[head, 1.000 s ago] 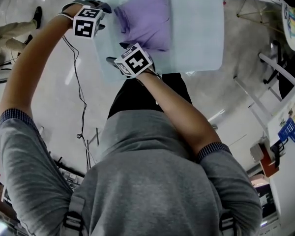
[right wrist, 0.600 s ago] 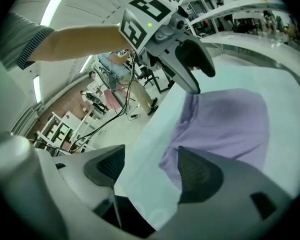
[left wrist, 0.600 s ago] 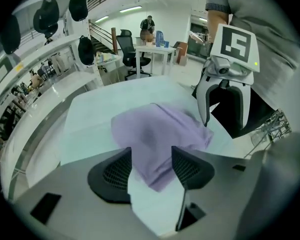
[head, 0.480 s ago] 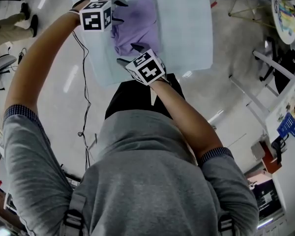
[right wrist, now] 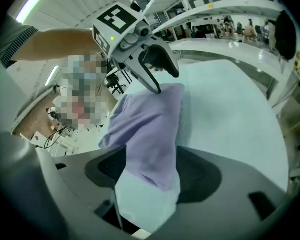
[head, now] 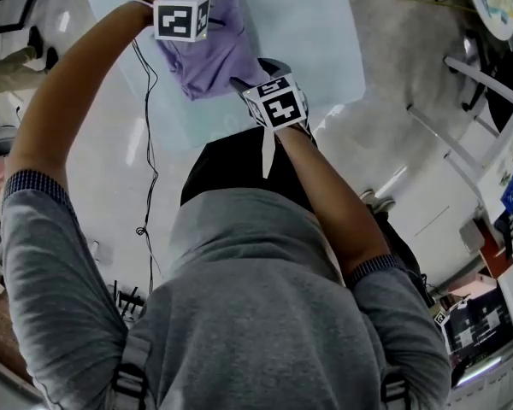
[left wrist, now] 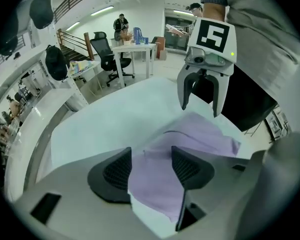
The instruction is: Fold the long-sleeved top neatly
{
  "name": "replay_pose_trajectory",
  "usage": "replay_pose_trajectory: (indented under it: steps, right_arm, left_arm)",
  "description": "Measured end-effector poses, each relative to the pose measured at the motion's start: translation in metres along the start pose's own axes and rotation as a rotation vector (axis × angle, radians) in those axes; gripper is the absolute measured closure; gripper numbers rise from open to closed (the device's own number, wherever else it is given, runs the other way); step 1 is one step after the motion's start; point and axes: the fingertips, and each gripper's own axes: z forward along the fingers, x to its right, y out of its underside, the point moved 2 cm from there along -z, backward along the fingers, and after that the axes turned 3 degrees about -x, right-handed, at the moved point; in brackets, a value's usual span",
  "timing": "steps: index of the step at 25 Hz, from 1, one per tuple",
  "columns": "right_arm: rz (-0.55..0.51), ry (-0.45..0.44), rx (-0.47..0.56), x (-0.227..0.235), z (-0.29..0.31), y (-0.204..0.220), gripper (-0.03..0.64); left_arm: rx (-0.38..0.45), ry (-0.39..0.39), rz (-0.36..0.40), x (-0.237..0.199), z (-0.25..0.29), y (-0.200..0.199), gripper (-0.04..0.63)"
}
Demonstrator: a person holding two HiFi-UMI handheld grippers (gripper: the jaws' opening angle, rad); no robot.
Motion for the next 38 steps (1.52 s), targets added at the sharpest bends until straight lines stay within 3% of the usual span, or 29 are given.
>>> replay_pose_trajectory:
  steps: [3, 7, 10, 16, 20, 26, 32, 38]
  right_arm:
    - [0.032, 0.003, -0.027, 0.009, 0.014, 0.015, 0.316]
    - [0.036, -0.023, -0.072, 0.003, 0.026, 0.027, 0.435]
    - [0.042, -0.013, -0.103, 0.004, 0.028, 0.038, 0.468]
    - [0.058, -0.019, -0.130, 0.006, 0.018, 0.050, 0.455]
    - [0.037, -0.008, -0.114, 0.009, 0.005, 0.048, 0.373]
    - [-0.055, 0.000, -0.010, 0.014, -0.059, 0.019, 0.334]
    - [-0.187, -0.077, 0.133, -0.005, -0.136, -0.023, 0.311]
    - [-0.362, -0.252, 0.317, -0.038, -0.200, -0.086, 0.284]
  left_arm:
    - [-0.035, 0.038, 0.038, -0.005, 0.016, -0.001, 0.321]
    - [-0.075, 0.089, 0.067, -0.004, 0.031, 0.006, 0.348]
    - [-0.097, 0.103, 0.072, -0.004, 0.038, 0.012, 0.348]
    - [-0.082, 0.060, -0.004, -0.013, 0.025, 0.015, 0.328]
    - [-0.010, -0.042, -0.111, -0.013, -0.005, 0.015, 0.310]
    - [0.093, -0.195, -0.317, 0.016, -0.071, 0.017, 0.307]
    - [0.235, -0.364, -0.575, 0.070, -0.127, -0.001, 0.305]
    - [0.391, -0.607, -0.803, 0.113, -0.186, -0.038, 0.305]
